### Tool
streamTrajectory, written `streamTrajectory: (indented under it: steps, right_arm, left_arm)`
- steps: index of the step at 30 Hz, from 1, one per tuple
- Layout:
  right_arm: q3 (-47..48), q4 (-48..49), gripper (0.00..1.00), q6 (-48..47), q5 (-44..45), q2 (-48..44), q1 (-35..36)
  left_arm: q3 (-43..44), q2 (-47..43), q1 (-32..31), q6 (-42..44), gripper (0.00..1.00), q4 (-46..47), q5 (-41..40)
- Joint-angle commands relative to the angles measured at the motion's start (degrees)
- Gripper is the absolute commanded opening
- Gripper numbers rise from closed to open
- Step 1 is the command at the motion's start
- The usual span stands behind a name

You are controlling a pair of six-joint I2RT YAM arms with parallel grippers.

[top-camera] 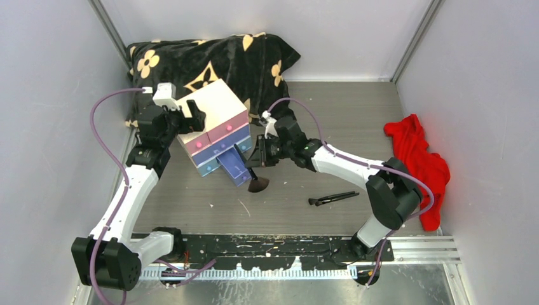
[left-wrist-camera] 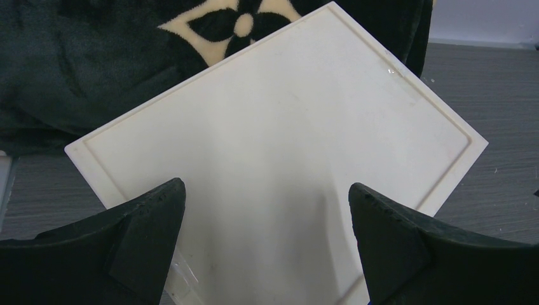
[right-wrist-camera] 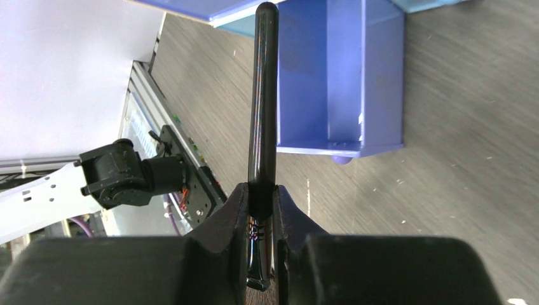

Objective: Organize the makeup
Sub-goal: Place the makeup brush in the drawer.

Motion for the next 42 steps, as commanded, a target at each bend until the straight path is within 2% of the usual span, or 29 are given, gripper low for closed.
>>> streamTrajectory:
  steps: [1,12,24,42]
  right_arm:
    - [2.7,4.8,0.01,5.1,-2.2,0.0,1.4]
    - [5.2,0.6,0.01,11.1,-2.2,2.1,2.8]
    - [-0.2,2.4,0.01,17.2,-2.8,3.6,5.2]
    - [11.2,-1.7,0.01,21.2,-0.4,12.3,5.5]
  left_arm:
    - [-0.1,0.0,-0.2,-1.2,1.00,-7.2,-0.3]
    - [-0.7,-0.3,-0.2,-1.4,1.00,-6.8,-0.4]
    - [-1.2,-0.8,-0.3,-1.5,1.00,-6.6,-0.2]
    - [-0.4,-1.7,-0.2,-1.2,1.00,-7.1,-0.6]
